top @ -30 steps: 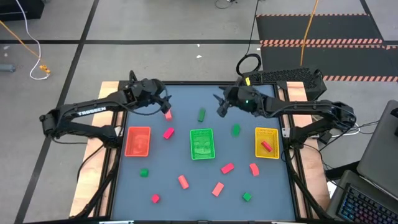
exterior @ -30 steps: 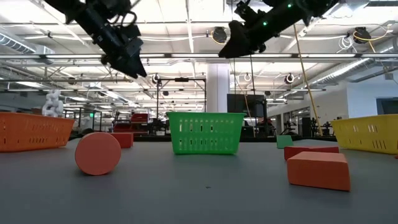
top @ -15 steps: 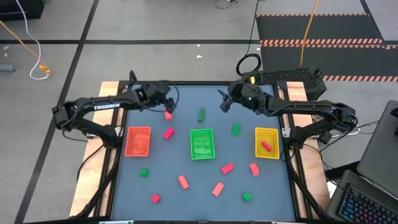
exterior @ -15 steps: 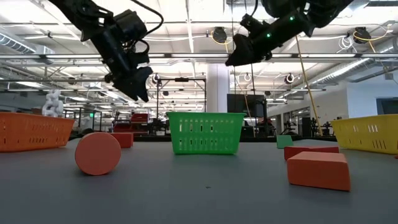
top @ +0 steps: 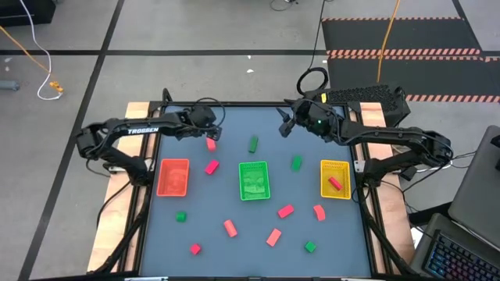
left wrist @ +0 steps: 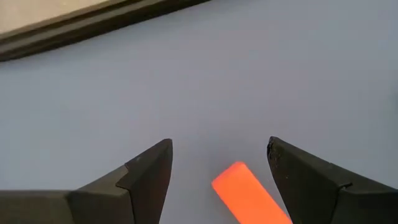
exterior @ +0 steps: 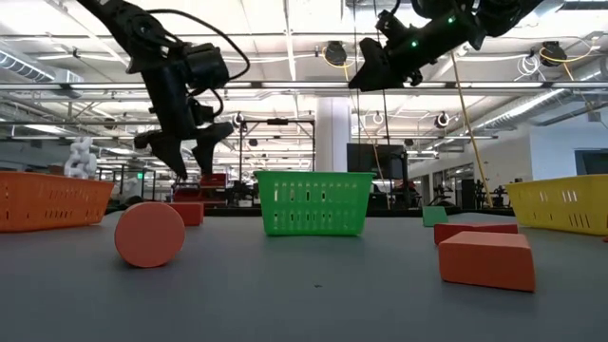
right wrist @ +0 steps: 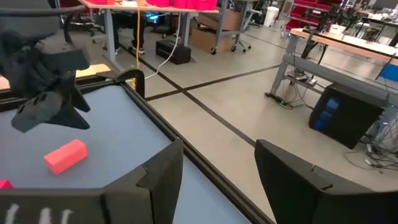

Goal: Sort & place blocks by color
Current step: Put the orange block into the green bin

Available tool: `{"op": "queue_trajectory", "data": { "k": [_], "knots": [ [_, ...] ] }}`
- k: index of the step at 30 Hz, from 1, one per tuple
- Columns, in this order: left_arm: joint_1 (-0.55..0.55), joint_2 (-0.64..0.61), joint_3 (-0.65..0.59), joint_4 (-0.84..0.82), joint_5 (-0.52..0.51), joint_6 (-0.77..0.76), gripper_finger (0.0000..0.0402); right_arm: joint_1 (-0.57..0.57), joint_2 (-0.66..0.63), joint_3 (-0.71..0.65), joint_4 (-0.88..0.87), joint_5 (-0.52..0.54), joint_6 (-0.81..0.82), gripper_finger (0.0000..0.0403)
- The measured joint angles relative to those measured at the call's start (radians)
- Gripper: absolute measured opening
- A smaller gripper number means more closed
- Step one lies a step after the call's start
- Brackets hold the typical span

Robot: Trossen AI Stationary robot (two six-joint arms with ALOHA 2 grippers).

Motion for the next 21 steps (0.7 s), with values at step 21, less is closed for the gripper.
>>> {"op": "queue_trajectory", "data": {
  "k": [21],
  "knots": [
    [-0.056, 0.143, 0.0, -0.029, 0.12, -0.078, 0.0264, 0.0, 0.0, 0.0, 0.002, -0.003, -0.03, 0.0196]
  ]
}}
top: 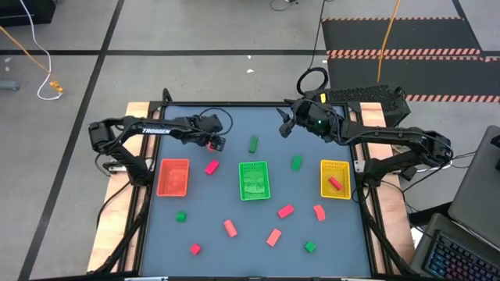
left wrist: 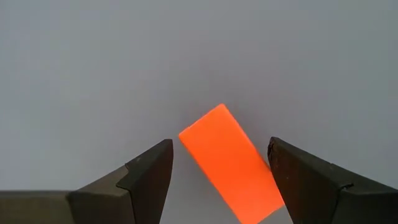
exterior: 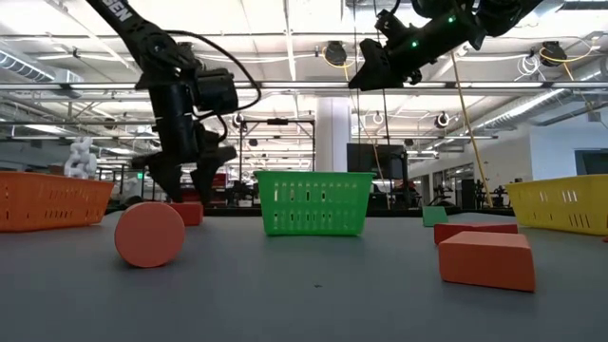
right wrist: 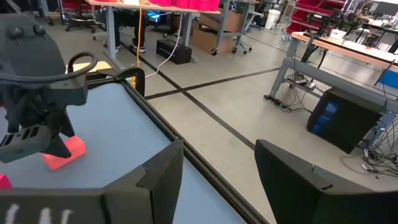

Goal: Sort & place blocks by color
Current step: Put the orange block into the green bin

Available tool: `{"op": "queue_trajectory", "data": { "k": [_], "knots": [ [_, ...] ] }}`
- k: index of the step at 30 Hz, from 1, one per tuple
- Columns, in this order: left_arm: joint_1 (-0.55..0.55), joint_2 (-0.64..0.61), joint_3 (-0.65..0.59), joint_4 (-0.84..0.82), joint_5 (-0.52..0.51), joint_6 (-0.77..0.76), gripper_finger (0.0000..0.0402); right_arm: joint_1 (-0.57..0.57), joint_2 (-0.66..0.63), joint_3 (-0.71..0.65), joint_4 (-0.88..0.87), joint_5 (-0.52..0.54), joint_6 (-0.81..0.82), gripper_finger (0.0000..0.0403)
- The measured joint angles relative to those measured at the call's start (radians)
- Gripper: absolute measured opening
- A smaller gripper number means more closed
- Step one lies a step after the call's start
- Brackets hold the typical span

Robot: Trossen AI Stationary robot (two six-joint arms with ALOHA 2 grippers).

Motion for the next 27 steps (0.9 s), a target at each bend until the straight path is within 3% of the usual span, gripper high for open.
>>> {"op": "queue_trajectory", "data": {
  "k": [14, 18, 22, 27],
  "knots": [
    [-0.015, 0.077, 0.002, 0.019, 0.001, 0.079, 0.0258, 0.0, 0.0, 0.0, 0.0, 0.0, -0.006, 0.0196],
    [-0.015, 0.074, 0.002, 0.025, -0.001, 0.102, 0.0214, 0.0, 0.0, 0.0, 0.0, 0.001, -0.019, 0.0196],
    [-0.018, 0.074, 0.002, 0.033, -0.009, 0.128, 0.0133, 0.0, 0.0, 0.0, -0.001, 0.001, -0.021, 0.0196],
    [-0.021, 0.073, 0.002, 0.034, 0.001, 0.158, 0.0128, 0.0, 0.0, 0.0, 0.0, 0.002, -0.028, 0.0196]
  ]
}}
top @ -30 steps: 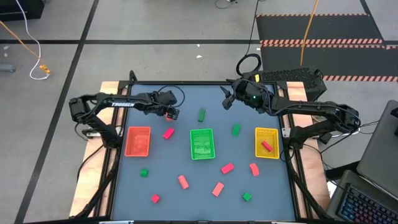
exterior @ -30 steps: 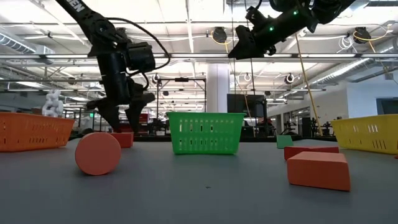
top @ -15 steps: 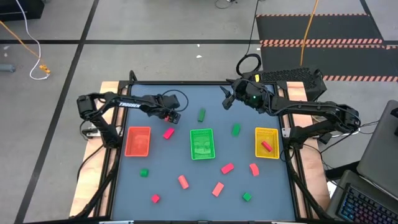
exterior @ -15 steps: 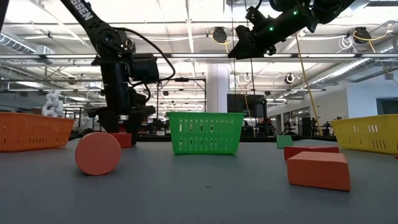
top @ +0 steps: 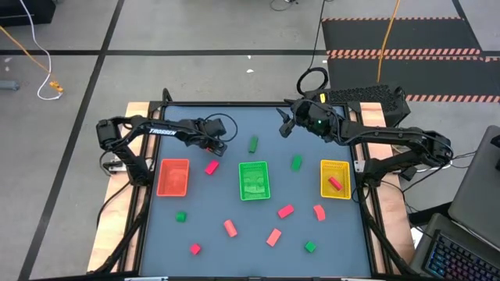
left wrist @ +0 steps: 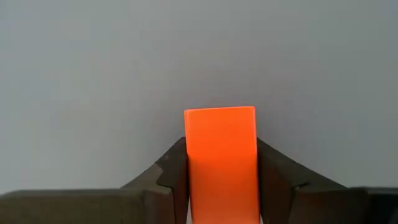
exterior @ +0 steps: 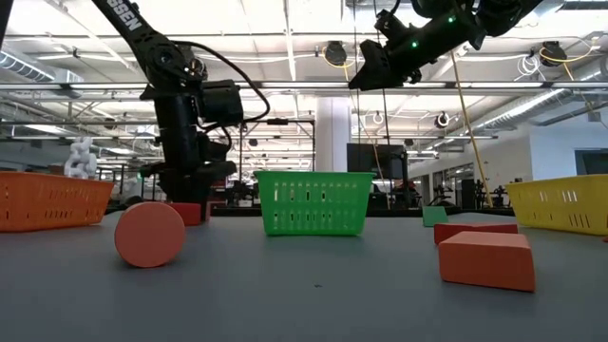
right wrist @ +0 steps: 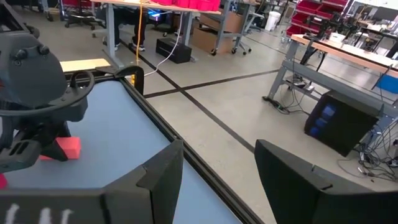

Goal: Sort & place blocks by color
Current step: Put the orange block into the green bin

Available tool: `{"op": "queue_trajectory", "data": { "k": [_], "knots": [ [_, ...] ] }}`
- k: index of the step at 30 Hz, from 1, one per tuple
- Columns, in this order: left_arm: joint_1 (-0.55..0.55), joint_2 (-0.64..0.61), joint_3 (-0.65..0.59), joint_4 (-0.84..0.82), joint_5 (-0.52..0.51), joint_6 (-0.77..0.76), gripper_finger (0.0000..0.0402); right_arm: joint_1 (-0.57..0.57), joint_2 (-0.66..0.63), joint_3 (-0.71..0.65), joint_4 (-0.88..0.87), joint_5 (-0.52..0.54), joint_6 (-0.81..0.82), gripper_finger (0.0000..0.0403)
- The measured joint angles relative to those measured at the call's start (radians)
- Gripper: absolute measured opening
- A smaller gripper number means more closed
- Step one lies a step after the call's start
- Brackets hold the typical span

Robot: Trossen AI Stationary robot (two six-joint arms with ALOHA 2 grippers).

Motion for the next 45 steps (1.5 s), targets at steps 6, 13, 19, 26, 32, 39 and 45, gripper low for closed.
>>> {"op": "queue_trajectory", "data": {
  "k": [6, 13, 19, 26, 32, 39, 45],
  "knots": [
    [-0.008, 0.0, 0.045, 0.002, 0.063, 0.035, 0.0128, 0.0, -0.008, 0.0, -0.03, 0.002, -0.041, 0.0196],
    [-0.09, 0.0, 0.221, -0.032, 0.085, 0.104, 0.0128, 0.0, -0.109, 0.001, -0.163, 0.106, -0.05, 0.0196],
    [-0.196, 0.0, 0.393, -0.049, 0.076, 0.147, 0.0128, 0.0, -0.225, -0.002, -0.281, 0.138, 0.003, 0.0196],
    [-0.371, -0.002, 0.444, 0.033, 0.076, 0.191, 0.0128, -0.007, -0.356, -0.111, -0.213, 0.155, 0.006, 0.0196],
    [-0.476, 0.027, 0.444, 0.031, 0.004, 0.135, 0.0128, -0.009, -0.461, -0.204, -0.088, 0.19, 0.013, 0.0196],
    [-0.498, 0.121, 0.444, 0.038, -0.011, 0.133, 0.0128, -0.007, -0.516, -0.243, -0.022, 0.186, 0.047, 0.0196],
    [-0.472, 0.178, 0.444, 0.055, -0.011, 0.135, 0.0187, -0.007, -0.51, -0.243, -0.021, 0.184, 0.038, 0.0196]
  ]
}}
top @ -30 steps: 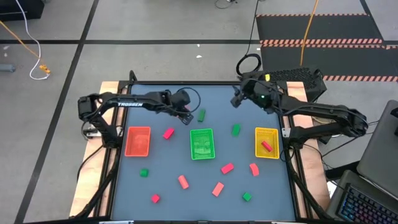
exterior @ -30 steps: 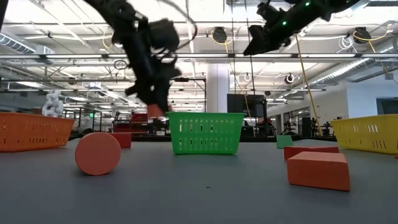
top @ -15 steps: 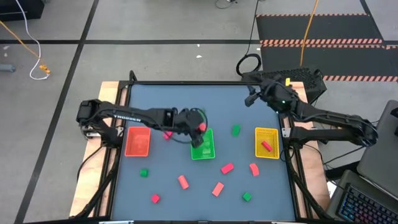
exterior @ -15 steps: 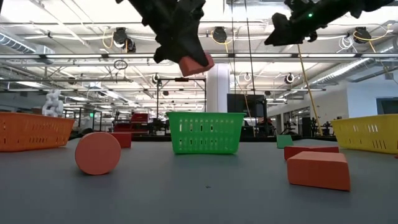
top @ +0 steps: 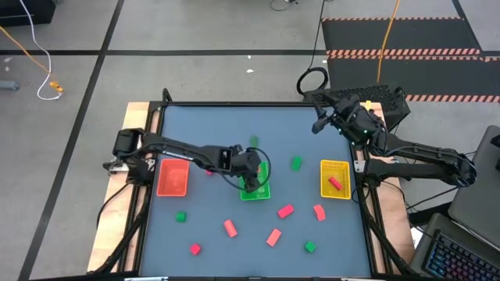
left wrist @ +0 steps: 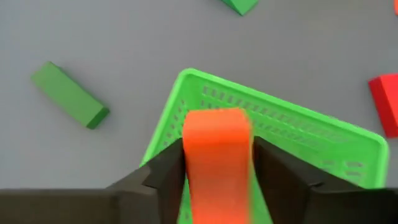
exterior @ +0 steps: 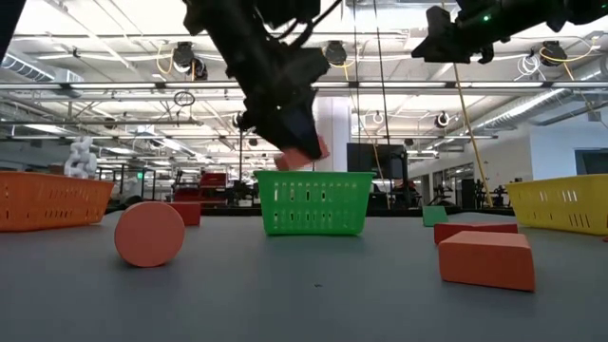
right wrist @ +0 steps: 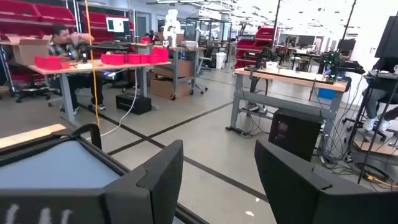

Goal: Sort & place blocks by color
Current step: Put the orange block into the green bin, then put the green block into the orange bin

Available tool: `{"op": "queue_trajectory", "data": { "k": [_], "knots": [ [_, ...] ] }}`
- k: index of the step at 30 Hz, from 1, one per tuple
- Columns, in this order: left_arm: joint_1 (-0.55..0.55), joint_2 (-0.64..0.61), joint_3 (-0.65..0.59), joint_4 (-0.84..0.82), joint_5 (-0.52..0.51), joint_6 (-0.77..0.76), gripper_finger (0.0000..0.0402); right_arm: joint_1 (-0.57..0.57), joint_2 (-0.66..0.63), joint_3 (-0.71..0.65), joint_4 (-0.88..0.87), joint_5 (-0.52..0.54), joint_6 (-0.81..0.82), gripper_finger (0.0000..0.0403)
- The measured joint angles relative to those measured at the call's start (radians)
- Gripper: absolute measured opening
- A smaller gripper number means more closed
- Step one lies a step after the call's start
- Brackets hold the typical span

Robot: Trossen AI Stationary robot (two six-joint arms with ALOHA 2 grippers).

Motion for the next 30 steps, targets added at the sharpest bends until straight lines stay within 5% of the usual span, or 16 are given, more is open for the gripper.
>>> {"op": "queue_trajectory", "data": {
  "k": [10, 19, 30],
  "knots": [
    [0.027, -0.009, 0.0, 0.061, 0.003, 0.049, 0.0289, 0.0, 0.0, 0.0, 0.0, -0.001, -0.006, 0.0196],
    [0.174, -0.058, 0.02, 0.07, -0.069, 0.093, 0.0295, 0.0, 0.0, 0.0, 0.0, -0.002, -0.003, 0.0196],
    [0.377, -0.016, 0.018, 0.001, 0.009, -0.037, 0.0296, 0.0, 0.008, 0.0, 0.007, -0.002, -0.006, 0.0196]
  ]
}}
